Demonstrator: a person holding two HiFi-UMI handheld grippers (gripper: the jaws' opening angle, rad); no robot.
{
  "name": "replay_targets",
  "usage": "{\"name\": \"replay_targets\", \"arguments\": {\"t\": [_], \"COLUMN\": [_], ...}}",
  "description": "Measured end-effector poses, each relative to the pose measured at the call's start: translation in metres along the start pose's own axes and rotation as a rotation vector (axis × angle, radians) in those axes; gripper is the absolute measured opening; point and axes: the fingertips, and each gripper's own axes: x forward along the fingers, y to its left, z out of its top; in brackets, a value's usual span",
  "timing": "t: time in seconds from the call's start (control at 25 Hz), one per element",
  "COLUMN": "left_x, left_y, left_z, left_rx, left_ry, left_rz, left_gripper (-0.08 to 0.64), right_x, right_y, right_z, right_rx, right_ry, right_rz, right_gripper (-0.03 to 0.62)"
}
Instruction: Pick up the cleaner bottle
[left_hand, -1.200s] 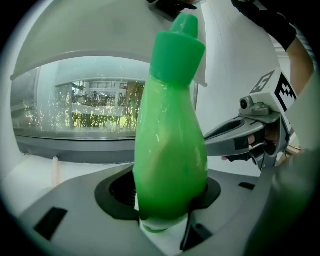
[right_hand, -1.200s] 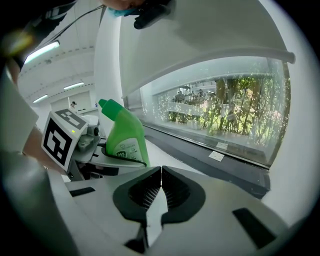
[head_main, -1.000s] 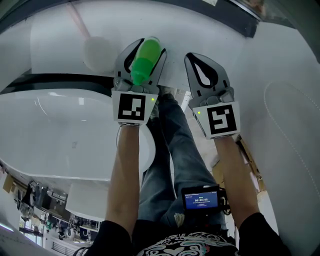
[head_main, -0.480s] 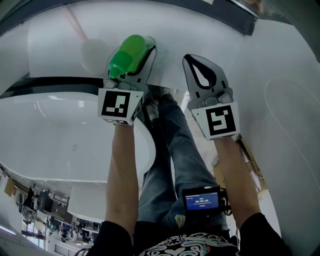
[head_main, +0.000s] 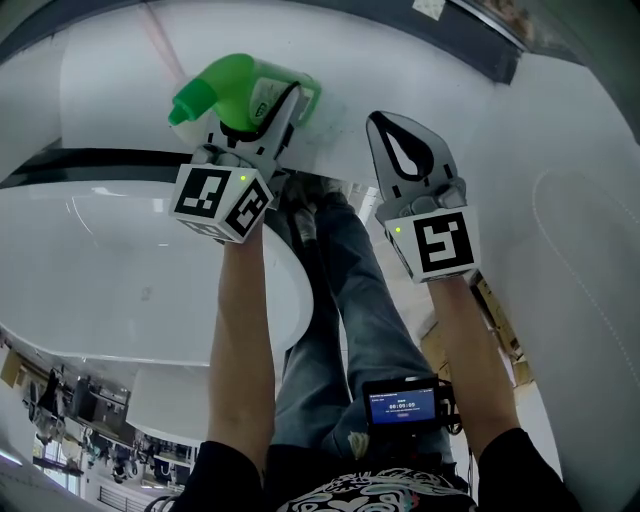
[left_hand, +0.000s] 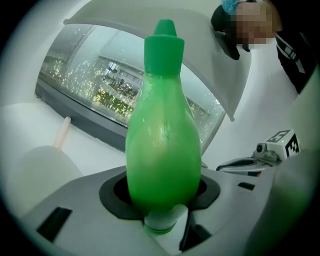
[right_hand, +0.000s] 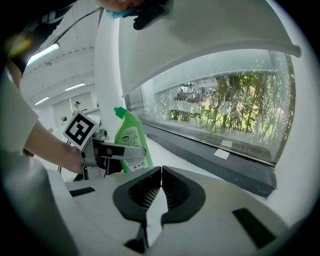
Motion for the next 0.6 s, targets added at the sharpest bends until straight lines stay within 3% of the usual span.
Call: {"name": "replay_targets", "arguments": {"t": [0.12, 0.44, 0.52, 0.6], "left_x": [-0.004, -0.014, -0.014, -0.01], "left_y": [0.01, 0.046, 0.049, 0.045], "left_z": [0.001, -0.002, -0.005, -0.007], "left_rx": [-0.103, -0.461, -0.513, -0.513], "left_ry": [-0.029, -0.142, -0.149, -0.124], "left_rz": [0.007, 0.023, 0.017, -0.004], "left_gripper": [0.202, 0.201, 0.199, 0.199], "right_x": [-0.001, 0.003, 0.003, 0.005], "right_y": [-0.002, -0.003, -0.002, -0.001], "right_z": [-0.011, -0.008, -0.008, -0.006], "right_rx": [-0.002, 0.006, 0.009, -0.001], "right_ry": [0.051, 0.058, 0.064, 0.059], "right_rz": [0.007, 0.01, 0.016, 0.023], "right_gripper": [0.028, 0.028, 0.028, 0.028]}}
